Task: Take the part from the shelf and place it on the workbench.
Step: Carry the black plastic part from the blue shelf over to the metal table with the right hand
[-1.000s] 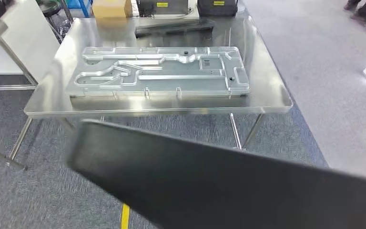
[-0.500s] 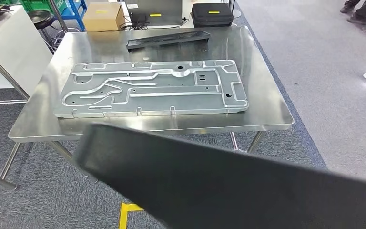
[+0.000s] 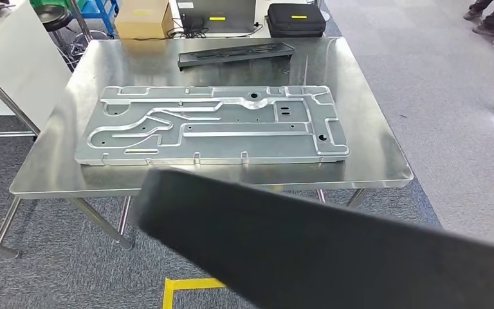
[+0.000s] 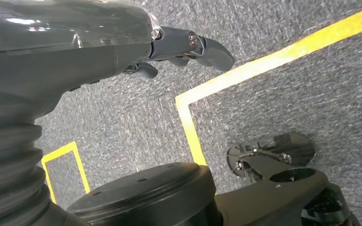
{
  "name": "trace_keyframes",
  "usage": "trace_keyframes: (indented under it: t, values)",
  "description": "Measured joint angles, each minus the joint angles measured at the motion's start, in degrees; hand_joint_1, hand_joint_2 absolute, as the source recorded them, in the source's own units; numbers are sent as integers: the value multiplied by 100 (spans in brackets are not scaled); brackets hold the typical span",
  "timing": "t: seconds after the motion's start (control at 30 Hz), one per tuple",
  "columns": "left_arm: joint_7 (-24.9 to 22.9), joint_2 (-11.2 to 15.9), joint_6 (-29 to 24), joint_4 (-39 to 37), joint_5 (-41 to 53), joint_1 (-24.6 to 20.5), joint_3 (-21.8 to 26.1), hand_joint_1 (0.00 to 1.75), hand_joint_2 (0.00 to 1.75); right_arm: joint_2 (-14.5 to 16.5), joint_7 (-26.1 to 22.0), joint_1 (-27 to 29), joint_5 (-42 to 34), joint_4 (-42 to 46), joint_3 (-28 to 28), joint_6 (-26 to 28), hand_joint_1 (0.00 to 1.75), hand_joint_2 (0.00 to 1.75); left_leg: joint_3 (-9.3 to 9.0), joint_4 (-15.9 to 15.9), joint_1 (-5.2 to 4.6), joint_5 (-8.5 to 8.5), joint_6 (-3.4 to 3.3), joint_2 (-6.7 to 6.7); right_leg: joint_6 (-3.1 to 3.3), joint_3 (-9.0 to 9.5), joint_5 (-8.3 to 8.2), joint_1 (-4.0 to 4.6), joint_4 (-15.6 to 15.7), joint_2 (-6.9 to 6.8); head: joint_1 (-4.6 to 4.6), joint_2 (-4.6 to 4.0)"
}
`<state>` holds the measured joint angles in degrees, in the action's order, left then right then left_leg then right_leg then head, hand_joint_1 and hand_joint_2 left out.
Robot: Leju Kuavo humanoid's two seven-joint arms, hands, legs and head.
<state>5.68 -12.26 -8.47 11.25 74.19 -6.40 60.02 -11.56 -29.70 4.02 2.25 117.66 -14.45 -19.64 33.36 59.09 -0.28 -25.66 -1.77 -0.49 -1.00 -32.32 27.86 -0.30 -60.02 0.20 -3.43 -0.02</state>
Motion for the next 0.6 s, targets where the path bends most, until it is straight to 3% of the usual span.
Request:
trace_keyframes:
  t: [0.07,0.17,0.23,0.3,0.33,0.37,0.47,0.53,0.6]
  values:
    - [1,-3,-7,-2,2,3,0,0,175,0,-8,7,0,14,7,1,140,175,-15,-11,-7,-15,52,2,41,32,-35,34,131,3,0,0]
    - [-4,2,-23,0,8,0,0,0,175,-3,-17,15,2,38,14,2,140,175,-9,59,-18,-94,142,6,105,87,-64,-22,225,4,0,0]
    - [-30,4,-38,1,7,-19,0,0,175,-6,-25,29,2,43,15,2,140,175,208,550,3,-373,206,13,145,134,-69,-54,271,-21,-3,0]
    - [-80,4,-49,1,-14,-71,1,0,175,-8,-31,57,2,42,15,-8,140,175,557,1282,29,-671,255,19,165,151,-38,-56,272,-43,-3,0]
    - [-109,4,-54,1,-26,-94,2,0,175,-8,-33,71,2,42,15,-20,140,175,651,1484,39,-692,271,23,163,167,-15,-57,272,-48,-3,0]
    - [-138,4,-59,1,-35,-104,2,0,175,-9,-36,80,2,42,15,-33,140,175,645,1484,49,-605,279,29,155,194,12,-60,271,-47,-3,0]
    - [-207,4,-73,1,-30,-56,1,0,175,-10,-38,87,2,42,15,-69,140,175,180,536,62,-66,255,41,98,320,109,-62,269,-27,-3,0]
    - [-210,4,-79,1,-16,-20,1,0,175,-10,-35,82,3,43,16,-84,140,175,-43,59,46,-32,191,40,29,336,152,-48,263,-14,-3,0]
    - [-197,4,-81,1,-2,-11,1,0,175,-10,-27,78,5,44,19,-90,140,175,-99,-54,34,-118,100,31,-43,332,143,-42,243,-13,-3,0]
